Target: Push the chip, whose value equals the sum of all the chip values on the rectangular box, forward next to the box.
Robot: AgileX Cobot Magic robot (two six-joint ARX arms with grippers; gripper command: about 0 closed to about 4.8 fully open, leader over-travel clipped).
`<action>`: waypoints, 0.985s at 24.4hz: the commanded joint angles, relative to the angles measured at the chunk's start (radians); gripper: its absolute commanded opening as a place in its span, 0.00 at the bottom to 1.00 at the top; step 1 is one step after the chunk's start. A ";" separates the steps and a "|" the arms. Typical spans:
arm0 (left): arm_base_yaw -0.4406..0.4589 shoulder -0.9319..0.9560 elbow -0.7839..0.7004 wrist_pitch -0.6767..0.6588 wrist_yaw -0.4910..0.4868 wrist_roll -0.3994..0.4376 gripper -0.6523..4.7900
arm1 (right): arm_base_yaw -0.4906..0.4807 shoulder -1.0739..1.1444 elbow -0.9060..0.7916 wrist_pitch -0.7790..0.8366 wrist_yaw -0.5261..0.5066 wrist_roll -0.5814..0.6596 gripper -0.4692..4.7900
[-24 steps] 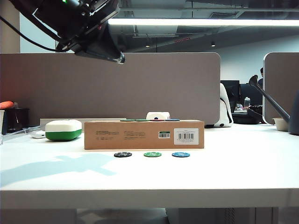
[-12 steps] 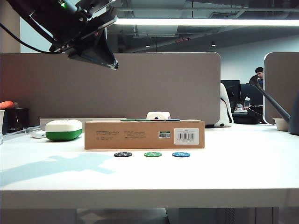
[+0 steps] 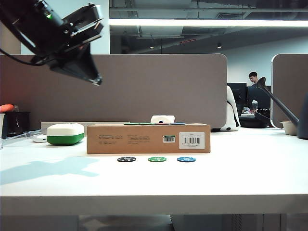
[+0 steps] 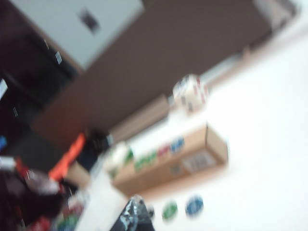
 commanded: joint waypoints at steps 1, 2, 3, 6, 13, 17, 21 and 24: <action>0.013 -0.003 0.000 0.007 0.000 0.004 0.11 | 0.063 0.156 0.064 -0.014 -0.010 -0.055 0.08; 0.013 -0.003 0.000 0.008 0.001 0.004 0.11 | 0.085 0.208 0.083 -0.008 -0.010 -0.066 0.08; 0.013 -0.003 0.000 0.008 0.001 0.004 0.11 | 0.118 0.277 0.108 0.004 -0.009 -0.081 0.08; -0.002 -0.004 0.000 0.009 0.001 0.004 0.11 | 0.214 0.474 0.180 0.024 -0.005 -0.190 0.08; -0.020 -0.004 0.000 0.019 0.005 0.004 0.11 | 0.408 0.956 0.397 0.024 -0.016 -0.418 0.08; -0.019 -0.004 0.000 0.023 0.005 0.004 0.11 | 0.465 1.290 0.603 0.024 -0.156 -0.419 0.08; -0.020 -0.004 0.000 0.023 0.005 0.004 0.11 | 0.490 1.514 0.754 0.023 -0.222 -0.445 0.08; -0.019 -0.004 0.000 0.026 0.005 0.004 0.11 | 0.494 1.592 0.799 0.018 -0.250 -0.461 0.08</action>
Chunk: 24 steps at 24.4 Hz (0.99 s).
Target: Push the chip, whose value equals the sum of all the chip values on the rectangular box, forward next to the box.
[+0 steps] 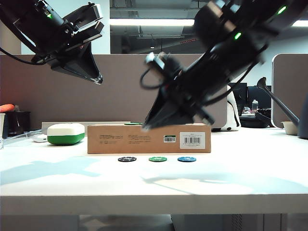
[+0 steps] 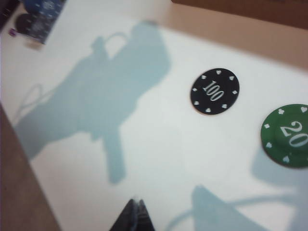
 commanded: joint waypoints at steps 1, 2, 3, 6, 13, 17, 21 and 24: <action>0.000 -0.004 0.000 0.016 0.005 0.004 0.11 | 0.002 0.066 0.039 0.001 -0.050 -0.026 0.08; 0.000 -0.004 0.000 0.017 0.004 0.004 0.11 | 0.002 0.082 0.045 0.002 -0.062 -0.026 0.08; 0.000 -0.004 0.000 0.017 0.005 0.004 0.11 | 0.003 0.098 0.053 0.003 -0.071 -0.026 0.08; 0.000 -0.004 0.000 0.019 0.005 0.004 0.11 | 0.010 0.139 0.069 0.007 -0.076 -0.033 0.08; 0.000 -0.004 0.000 0.023 0.004 0.004 0.11 | 0.016 0.206 0.077 0.101 -0.068 -0.063 0.08; 0.000 -0.004 0.000 0.031 0.005 0.004 0.11 | 0.022 0.242 0.105 0.097 -0.001 -0.077 0.08; 0.000 -0.004 0.000 0.031 0.004 0.004 0.11 | 0.021 0.269 0.133 0.089 0.014 -0.081 0.08; 0.000 -0.004 0.000 0.031 0.005 0.004 0.11 | 0.021 0.315 0.187 0.047 0.057 -0.107 0.08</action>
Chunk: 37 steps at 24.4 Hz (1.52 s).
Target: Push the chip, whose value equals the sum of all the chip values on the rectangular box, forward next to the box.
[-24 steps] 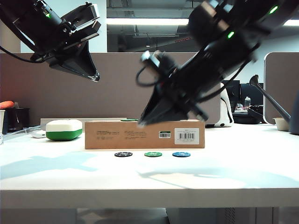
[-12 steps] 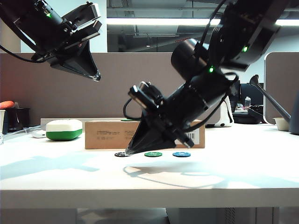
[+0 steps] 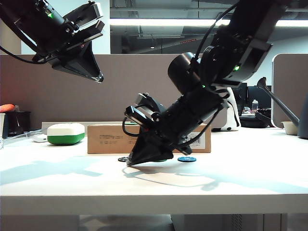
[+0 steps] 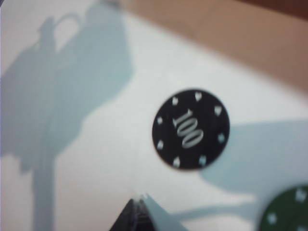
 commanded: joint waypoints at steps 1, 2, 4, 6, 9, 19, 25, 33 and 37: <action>0.000 -0.004 -0.001 0.016 0.005 0.004 0.11 | 0.001 0.027 0.035 -0.058 0.063 -0.021 0.08; 0.000 -0.004 -0.001 0.015 0.005 0.004 0.11 | 0.001 0.034 0.045 -0.071 0.072 -0.021 0.08; 0.000 -0.004 -0.001 0.016 0.005 0.004 0.11 | 0.001 0.048 0.060 -0.089 0.073 -0.043 0.08; 0.000 -0.004 -0.001 0.016 0.005 0.004 0.11 | 0.001 0.055 0.066 -0.089 0.093 -0.061 0.08; 0.000 -0.004 -0.001 0.016 0.005 0.004 0.11 | 0.002 0.057 0.071 -0.086 0.157 -0.065 0.08; 0.000 -0.004 -0.001 0.016 0.005 0.004 0.11 | 0.000 0.091 0.115 -0.055 0.180 -0.069 0.08; 0.000 -0.004 -0.001 0.016 0.005 0.004 0.11 | 0.000 0.114 0.137 -0.055 0.187 -0.069 0.08; 0.000 -0.004 -0.001 0.016 0.005 0.004 0.11 | 0.000 0.121 0.140 0.018 0.225 -0.069 0.08; 0.000 -0.004 -0.001 0.016 0.005 0.004 0.11 | 0.001 0.125 0.140 0.053 0.225 -0.069 0.08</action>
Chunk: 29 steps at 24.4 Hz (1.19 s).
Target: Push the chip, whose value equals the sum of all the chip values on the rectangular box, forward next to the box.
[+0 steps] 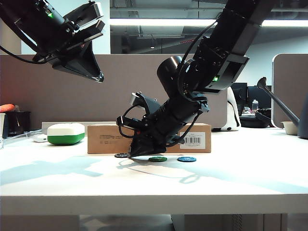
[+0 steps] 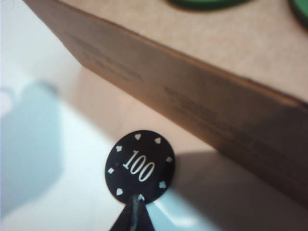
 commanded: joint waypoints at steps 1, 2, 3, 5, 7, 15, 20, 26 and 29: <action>0.000 -0.004 -0.001 0.014 0.004 0.004 0.11 | 0.000 0.012 -0.006 -0.015 0.019 -0.003 0.08; 0.000 -0.004 -0.001 0.014 0.004 0.004 0.11 | 0.000 0.011 -0.006 -0.015 0.015 -0.002 0.08; 0.000 -0.004 -0.001 0.014 0.004 0.004 0.11 | 0.000 0.011 -0.003 -0.021 0.004 0.005 0.08; 0.000 -0.004 -0.001 0.014 0.004 0.004 0.11 | 0.000 0.011 0.010 -0.056 -0.034 0.021 0.08; 0.000 -0.004 -0.001 0.014 0.005 0.004 0.11 | 0.004 0.011 0.027 -0.095 -0.077 0.025 0.08; 0.000 -0.004 -0.001 0.014 0.005 0.004 0.11 | 0.042 0.025 0.036 -0.074 -0.045 0.023 0.08; 0.000 -0.004 -0.001 0.014 0.004 0.004 0.11 | 0.047 0.033 0.036 -0.068 0.038 0.019 0.08; 0.000 -0.004 -0.001 0.014 0.004 0.004 0.11 | 0.045 0.033 0.036 -0.047 0.109 -0.025 0.08; 0.000 -0.004 -0.001 0.014 0.004 0.004 0.11 | 0.045 0.033 0.036 -0.037 0.109 -0.029 0.08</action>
